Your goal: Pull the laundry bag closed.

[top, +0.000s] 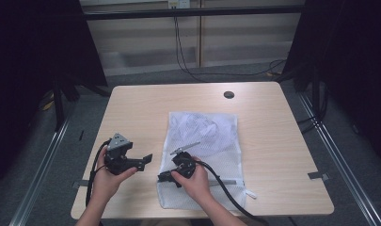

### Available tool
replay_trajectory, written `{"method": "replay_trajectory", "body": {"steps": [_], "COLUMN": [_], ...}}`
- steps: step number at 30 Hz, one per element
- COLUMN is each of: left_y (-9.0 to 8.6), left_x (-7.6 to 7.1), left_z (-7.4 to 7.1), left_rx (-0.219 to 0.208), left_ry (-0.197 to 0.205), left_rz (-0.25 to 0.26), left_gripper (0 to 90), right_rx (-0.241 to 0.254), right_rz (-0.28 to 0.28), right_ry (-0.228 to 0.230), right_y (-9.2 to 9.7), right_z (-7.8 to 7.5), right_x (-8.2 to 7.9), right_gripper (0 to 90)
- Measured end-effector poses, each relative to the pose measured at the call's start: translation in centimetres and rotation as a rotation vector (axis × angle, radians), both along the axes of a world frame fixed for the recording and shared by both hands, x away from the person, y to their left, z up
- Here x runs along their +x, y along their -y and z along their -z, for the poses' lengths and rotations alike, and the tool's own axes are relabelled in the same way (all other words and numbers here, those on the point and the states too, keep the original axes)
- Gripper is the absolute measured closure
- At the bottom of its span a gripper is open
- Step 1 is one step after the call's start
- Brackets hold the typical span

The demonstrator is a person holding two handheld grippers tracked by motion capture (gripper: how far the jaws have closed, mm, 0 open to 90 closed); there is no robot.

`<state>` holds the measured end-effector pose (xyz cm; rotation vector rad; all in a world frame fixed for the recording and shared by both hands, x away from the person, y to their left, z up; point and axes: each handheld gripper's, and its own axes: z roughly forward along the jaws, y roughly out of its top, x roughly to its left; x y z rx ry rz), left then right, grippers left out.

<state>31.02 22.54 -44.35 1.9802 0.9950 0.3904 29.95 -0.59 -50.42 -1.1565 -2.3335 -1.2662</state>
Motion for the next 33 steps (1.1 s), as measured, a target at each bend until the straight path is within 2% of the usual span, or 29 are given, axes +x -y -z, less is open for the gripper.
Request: {"method": "replay_trajectory", "body": {"steps": [10,17,19,24,33], "left_y": [0.0,0.0,0.0,-0.1,-0.1], "left_x": [0.0,0.0,0.0,-0.1,-0.2], "left_z": [0.0,0.0,0.0,0.0,-0.1], "left_rx": [-0.001,-0.002,-0.002,-0.009,-0.061], "left_ry": [-0.002,-0.005,-0.006,-0.015,-0.049], "left_rz": [-0.006,-0.006,-0.005,0.001,0.020], "left_gripper": [7.0,7.1,7.2,7.2,7.9], "right_rx": [-0.037,-0.063,-0.056,-0.017,0.037], "right_rz": [-0.014,-0.029,-0.028,-0.014,0.021], "right_ry": [0.011,0.038,0.055,0.046,0.030], "right_y": [-0.2,-0.2,0.0,0.6,2.1], "right_z": [0.2,0.2,0.0,-0.7,-1.9], "right_x": [-0.4,-0.4,-0.4,-0.3,-0.1], "right_gripper": [81.3,82.6,82.8,82.9,83.1]}}
